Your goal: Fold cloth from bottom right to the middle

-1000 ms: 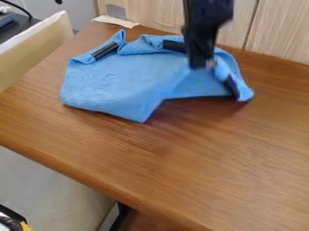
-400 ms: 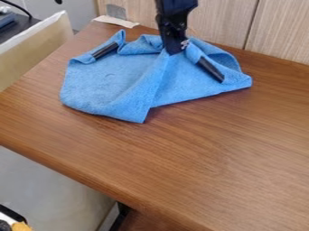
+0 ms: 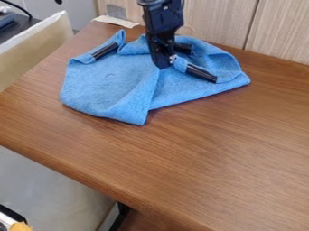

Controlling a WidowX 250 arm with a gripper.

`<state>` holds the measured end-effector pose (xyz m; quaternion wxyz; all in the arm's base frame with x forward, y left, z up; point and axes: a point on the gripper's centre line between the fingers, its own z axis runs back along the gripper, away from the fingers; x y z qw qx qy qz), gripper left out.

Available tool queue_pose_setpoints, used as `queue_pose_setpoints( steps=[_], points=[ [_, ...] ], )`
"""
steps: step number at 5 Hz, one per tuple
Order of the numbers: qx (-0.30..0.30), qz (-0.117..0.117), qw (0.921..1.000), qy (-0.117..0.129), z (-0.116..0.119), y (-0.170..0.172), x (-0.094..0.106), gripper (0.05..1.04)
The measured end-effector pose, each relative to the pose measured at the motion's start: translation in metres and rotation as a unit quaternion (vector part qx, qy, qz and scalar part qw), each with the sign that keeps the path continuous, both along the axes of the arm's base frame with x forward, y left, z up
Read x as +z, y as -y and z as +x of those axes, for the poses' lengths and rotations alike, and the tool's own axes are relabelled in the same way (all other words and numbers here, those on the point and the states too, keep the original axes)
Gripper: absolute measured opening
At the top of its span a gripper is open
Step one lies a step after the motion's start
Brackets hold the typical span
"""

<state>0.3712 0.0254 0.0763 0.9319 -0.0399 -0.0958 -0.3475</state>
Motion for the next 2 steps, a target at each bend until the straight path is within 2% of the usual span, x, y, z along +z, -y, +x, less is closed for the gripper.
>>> queue_pose_setpoints(
  steps=[1, 2],
  points=[
    [-0.009, -0.005, 0.9999, -0.001, 0.0027, -0.0018, -0.0117, 0.077],
    [-0.021, -0.007, 0.9997, -0.004, 0.0016, -0.0033, -0.0132, 0.226]
  ],
)
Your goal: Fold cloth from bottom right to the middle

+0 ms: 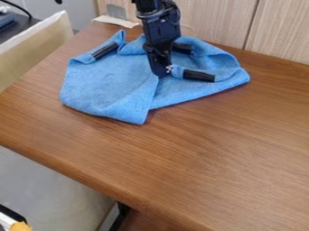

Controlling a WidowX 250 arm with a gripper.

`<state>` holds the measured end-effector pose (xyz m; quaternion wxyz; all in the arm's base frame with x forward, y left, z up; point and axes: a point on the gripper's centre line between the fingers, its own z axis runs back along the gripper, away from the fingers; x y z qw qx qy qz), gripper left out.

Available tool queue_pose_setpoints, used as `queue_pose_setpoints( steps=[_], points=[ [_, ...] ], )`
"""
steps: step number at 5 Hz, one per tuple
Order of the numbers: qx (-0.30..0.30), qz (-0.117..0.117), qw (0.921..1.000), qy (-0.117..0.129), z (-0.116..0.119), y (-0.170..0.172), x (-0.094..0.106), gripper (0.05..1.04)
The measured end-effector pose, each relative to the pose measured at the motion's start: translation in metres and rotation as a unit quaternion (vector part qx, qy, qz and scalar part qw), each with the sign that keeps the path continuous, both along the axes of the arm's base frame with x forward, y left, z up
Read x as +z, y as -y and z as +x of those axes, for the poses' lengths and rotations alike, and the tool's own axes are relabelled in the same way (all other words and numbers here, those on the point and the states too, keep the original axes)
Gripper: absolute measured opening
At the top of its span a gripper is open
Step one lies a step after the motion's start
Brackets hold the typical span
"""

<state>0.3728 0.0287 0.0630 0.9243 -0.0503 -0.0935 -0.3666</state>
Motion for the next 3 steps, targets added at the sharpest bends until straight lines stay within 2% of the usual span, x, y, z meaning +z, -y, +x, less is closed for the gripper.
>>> queue_pose_setpoints(
  steps=[1, 2, 3],
  points=[
    [-0.002, -0.001, 1.0000, -0.009, -0.003, 0.001, -0.001, 0.481],
    [-0.002, 0.002, 0.9999, -0.017, -0.006, 0.000, 0.001, 0.786],
    [-0.009, 0.012, 0.9999, -0.007, -0.002, -0.002, 0.014, 0.996]
  ],
)
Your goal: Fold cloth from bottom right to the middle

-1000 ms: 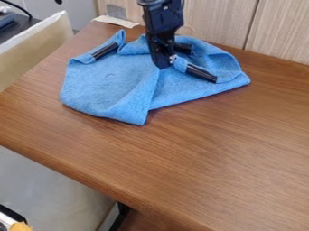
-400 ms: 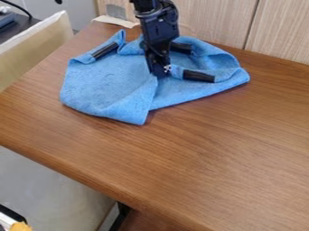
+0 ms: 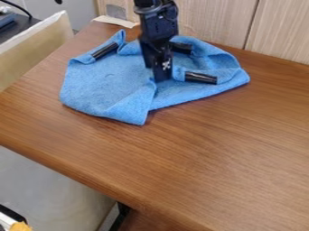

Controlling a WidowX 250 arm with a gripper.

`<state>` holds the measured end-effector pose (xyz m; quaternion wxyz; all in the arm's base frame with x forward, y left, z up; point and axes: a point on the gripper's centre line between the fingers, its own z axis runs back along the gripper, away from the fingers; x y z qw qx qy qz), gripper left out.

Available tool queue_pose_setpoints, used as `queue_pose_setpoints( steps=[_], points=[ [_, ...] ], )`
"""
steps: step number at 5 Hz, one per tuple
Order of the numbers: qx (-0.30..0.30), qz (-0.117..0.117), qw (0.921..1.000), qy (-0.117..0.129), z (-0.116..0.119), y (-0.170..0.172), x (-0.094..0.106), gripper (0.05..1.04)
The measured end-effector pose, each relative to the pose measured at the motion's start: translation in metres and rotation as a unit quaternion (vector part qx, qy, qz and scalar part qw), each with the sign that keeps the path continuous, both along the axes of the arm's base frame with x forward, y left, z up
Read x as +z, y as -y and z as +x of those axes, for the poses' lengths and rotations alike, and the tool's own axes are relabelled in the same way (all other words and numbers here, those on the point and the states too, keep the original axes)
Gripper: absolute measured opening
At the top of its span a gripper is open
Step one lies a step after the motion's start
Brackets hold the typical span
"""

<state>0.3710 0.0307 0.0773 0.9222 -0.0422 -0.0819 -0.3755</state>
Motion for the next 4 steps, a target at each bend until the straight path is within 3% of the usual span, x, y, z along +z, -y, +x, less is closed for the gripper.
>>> queue_pose_setpoints(
  steps=[3, 4],
  points=[
    [0.004, 0.015, 0.9979, 0.062, -0.003, -0.001, 0.061, 0.999],
    [0.002, 0.023, 0.9974, 0.068, -0.006, -0.001, 0.071, 1.000]
  ],
)
